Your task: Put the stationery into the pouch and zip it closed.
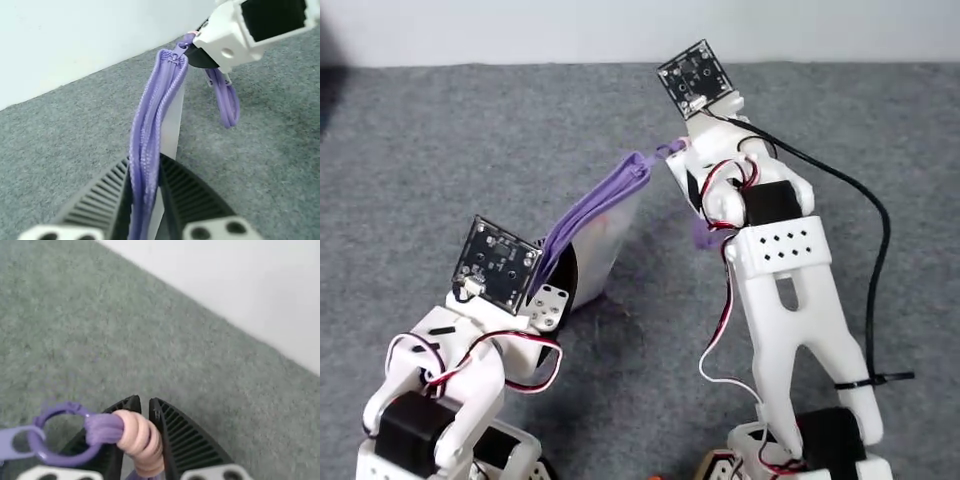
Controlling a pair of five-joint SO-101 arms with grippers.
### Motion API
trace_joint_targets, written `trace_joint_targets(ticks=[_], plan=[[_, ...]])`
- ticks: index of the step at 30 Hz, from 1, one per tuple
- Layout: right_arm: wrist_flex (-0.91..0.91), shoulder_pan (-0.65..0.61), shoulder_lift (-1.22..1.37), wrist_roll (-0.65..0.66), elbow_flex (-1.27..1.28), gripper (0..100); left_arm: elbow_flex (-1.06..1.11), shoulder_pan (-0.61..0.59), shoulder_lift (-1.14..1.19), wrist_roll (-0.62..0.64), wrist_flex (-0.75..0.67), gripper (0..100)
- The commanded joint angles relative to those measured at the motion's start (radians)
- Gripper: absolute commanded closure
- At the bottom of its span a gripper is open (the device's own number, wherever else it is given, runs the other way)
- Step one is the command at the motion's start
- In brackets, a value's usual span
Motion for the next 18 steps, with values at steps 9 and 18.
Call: trace_joint_targets(ticks=[9, 18], plan=[[0.265, 0.202, 0.002, -0.144, -0.028, 93.4, -0.071, -0.196, -0.021, 0.143, -0.009, 80], [0.464, 0.288, 0.004, -0.262, -0.026, 70.8, -0.065, -0.353, -0.026, 0.144, -0.005, 80]])
